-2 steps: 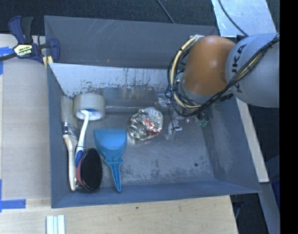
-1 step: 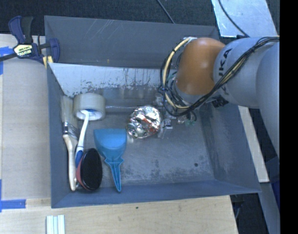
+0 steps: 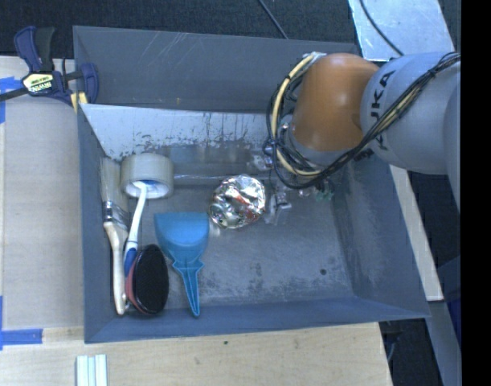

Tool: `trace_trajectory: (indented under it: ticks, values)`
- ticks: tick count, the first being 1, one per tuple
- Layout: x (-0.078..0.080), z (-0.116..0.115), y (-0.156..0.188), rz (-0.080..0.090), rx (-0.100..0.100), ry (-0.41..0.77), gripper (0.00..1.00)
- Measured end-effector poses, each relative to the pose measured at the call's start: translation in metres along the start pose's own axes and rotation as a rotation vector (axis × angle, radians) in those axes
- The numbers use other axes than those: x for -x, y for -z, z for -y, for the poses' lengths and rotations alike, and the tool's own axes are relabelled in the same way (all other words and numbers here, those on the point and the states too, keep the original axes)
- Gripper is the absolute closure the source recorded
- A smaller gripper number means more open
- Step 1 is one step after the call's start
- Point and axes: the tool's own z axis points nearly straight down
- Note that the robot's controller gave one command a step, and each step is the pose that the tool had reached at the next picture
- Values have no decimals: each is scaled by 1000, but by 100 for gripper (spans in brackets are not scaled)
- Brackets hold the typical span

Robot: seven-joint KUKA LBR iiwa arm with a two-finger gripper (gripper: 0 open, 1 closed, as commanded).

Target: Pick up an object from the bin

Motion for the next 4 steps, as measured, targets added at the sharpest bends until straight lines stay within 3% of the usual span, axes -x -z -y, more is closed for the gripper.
trace_trajectory:
  ticks: [1,2,3,4]
  values:
    - [7,-21,-37,-14,1,-160,0]
    - [6,-25,-34,1,-2,-8,0]
    - [0,-24,69,-7,1,-82,0]
    - [0,-25,-2,-2,0,-11,0]
